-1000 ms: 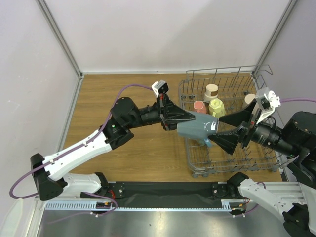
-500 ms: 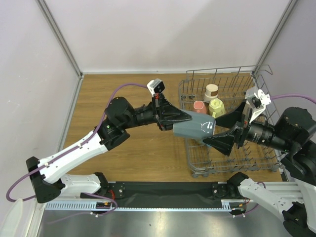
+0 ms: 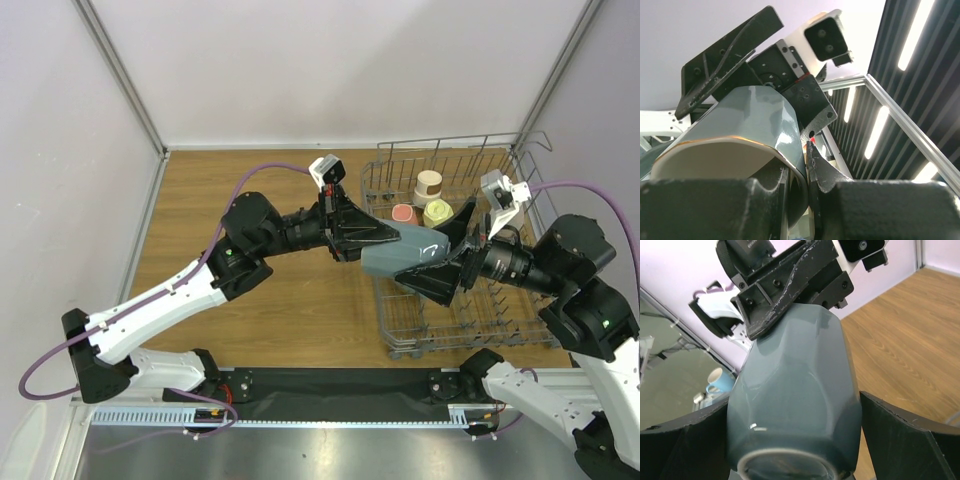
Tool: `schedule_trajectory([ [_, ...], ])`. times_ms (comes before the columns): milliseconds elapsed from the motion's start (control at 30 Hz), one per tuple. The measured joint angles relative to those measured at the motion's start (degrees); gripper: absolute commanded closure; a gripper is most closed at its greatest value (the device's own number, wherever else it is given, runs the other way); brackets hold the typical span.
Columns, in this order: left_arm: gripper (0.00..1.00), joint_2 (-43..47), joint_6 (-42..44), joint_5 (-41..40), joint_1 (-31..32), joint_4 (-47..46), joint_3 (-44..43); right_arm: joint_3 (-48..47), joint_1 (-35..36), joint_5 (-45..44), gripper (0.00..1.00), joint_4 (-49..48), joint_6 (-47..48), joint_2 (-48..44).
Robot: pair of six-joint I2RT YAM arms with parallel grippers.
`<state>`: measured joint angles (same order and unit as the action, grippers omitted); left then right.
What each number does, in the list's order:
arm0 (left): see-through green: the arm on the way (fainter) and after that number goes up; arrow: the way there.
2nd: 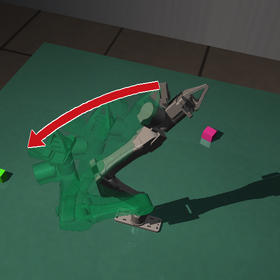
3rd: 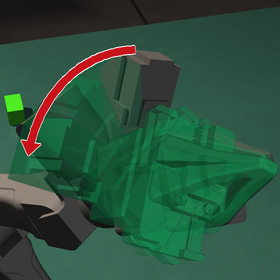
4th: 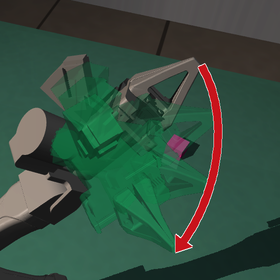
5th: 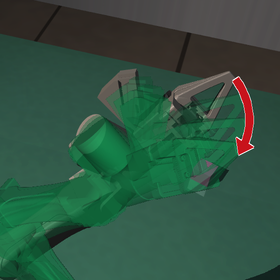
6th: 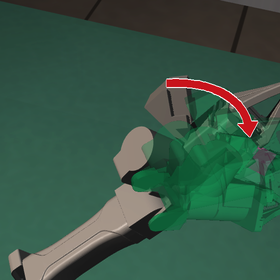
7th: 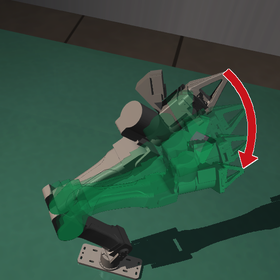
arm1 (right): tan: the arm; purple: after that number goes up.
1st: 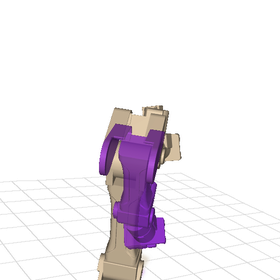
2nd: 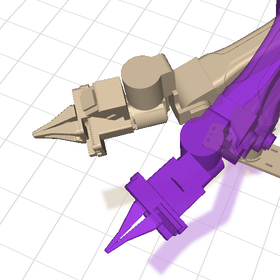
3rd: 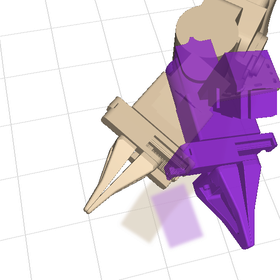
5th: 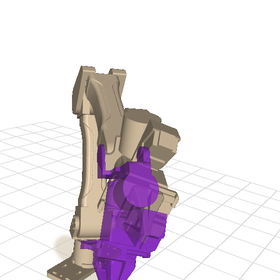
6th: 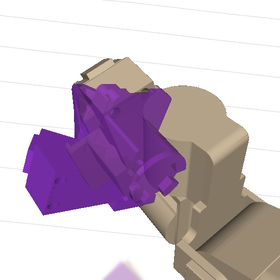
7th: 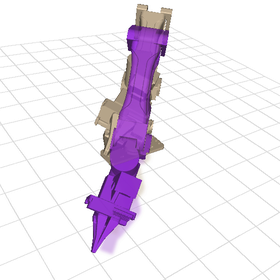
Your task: Load the cups into the dish rack
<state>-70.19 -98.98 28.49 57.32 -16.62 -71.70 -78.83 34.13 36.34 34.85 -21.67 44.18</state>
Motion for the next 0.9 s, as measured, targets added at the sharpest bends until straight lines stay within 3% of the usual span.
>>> schedule_trajectory([
  [200, 1.0, -0.31, -0.59, -0.2, 0.22, -2.29, 0.0, 1.2, 0.0, -0.04, 0.11, -3.3, -2.27, -1.49],
  [433, 1.0, -0.46, -1.38, -0.15, 0.33, -2.82, 0.0, 2.71, -0.09, 0.68, 0.01, -6.32, -4.74, -2.16],
  [667, 1.0, -0.46, -1.53, -0.17, 0.33, -3.65, 0.33, 2.75, -0.11, 0.7, 0.0, -7.02, -6.12, -2.25],
  [733, 1.0, -0.46, -1.55, -0.15, 0.33, -4.17, 0.57, 2.78, -0.13, 0.66, 0.03, -7.19, -6.78, -2.25],
  [833, 1.0, -0.44, -1.64, 0.07, 0.33, -4.94, 0.79, 2.95, -0.28, 0.66, 0.17, -7.56, -7.26, -2.25],
  [900, 0.99, -0.39, -1.79, -0.04, 0.33, -5.14, 0.92, 2.97, -0.35, 0.55, 0.32, -7.74, -7.23, -2.25],
])
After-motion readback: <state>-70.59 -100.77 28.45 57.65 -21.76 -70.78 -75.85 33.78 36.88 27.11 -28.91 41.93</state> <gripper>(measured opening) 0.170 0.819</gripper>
